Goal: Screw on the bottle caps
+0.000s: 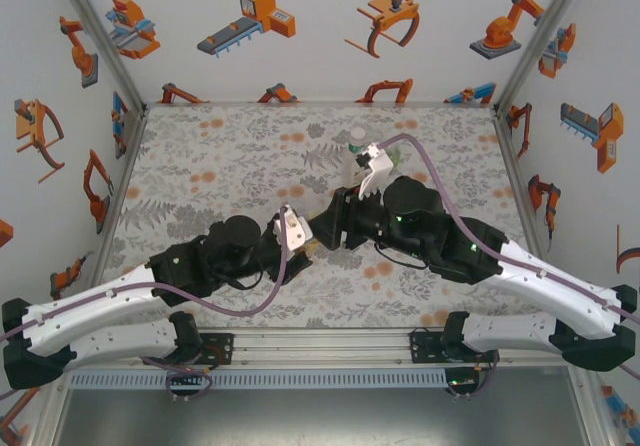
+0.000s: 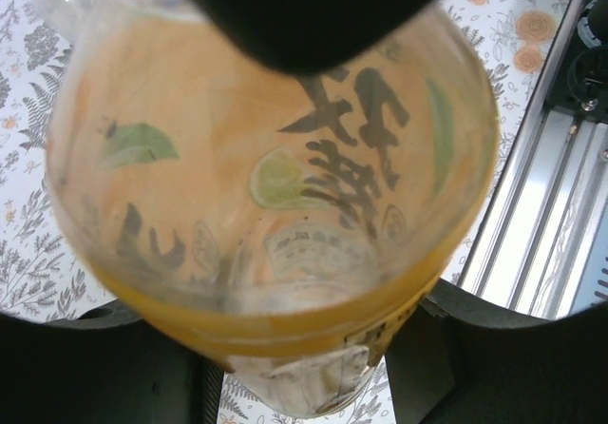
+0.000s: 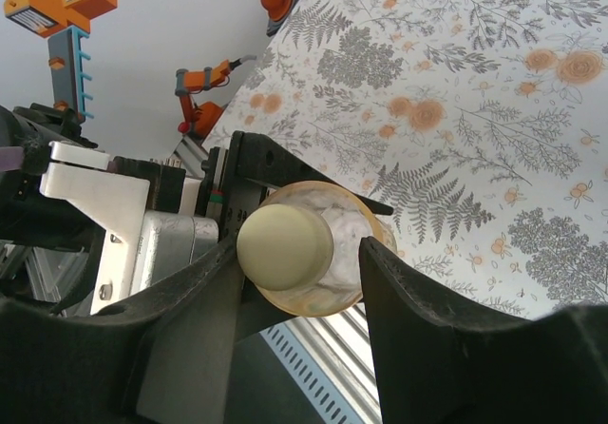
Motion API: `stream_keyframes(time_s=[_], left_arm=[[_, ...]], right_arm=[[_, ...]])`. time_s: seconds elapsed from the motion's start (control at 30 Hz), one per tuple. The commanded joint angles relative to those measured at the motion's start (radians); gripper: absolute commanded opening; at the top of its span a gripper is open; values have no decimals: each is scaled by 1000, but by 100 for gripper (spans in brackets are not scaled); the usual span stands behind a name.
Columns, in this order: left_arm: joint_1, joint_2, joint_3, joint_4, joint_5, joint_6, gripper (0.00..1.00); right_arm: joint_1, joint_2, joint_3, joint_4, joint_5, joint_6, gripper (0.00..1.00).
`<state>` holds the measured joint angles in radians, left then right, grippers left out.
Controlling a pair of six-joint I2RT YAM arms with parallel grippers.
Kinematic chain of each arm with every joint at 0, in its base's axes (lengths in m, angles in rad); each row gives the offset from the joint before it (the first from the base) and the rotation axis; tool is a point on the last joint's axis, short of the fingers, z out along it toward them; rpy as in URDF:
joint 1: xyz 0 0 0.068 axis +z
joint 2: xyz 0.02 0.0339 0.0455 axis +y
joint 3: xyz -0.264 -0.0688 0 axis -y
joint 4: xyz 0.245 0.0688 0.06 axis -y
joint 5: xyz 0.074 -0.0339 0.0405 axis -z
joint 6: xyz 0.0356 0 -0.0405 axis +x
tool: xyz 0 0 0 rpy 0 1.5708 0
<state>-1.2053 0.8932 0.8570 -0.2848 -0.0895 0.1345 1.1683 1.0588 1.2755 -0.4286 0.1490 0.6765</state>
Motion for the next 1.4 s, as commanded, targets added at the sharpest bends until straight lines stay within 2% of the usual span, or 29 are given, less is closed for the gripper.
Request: stream_keyframes(time_s=[0.0, 0.17, 0.23, 0.4, 0.53, 0.63, 0.8, 1.13, 1.37], left_arm=[[-14, 2, 6, 78, 99, 15, 3], [-14, 8, 10, 74, 76, 2, 12], [-13, 3, 8, 73, 63, 1, 21], [-11, -27, 1, 53, 15, -7, 69], [-7, -65, -14, 21, -33, -16, 87], [-1, -96, -15, -16, -68, -26, 89], [17, -164, -24, -90, -122, -87, 92], [74, -256, -71, -136, -94, -223, 94], [78, -254, -88, -151, -96, -253, 94]], right_arm=[[-1, 22, 2, 21, 9, -37, 45], [-1, 18, -2, -1, 22, -68, 27], [-2, 15, -4, -12, 34, -74, 22], [-1, 20, -2, -40, 104, -113, 19], [-5, 41, -4, -41, 184, -195, 18], [-30, 75, 5, -33, 213, -257, 17], [-155, 150, -3, 64, 132, -318, 15], [-389, 372, 20, 344, -13, -417, 10], [-472, 597, 171, 360, -85, -468, 9]])
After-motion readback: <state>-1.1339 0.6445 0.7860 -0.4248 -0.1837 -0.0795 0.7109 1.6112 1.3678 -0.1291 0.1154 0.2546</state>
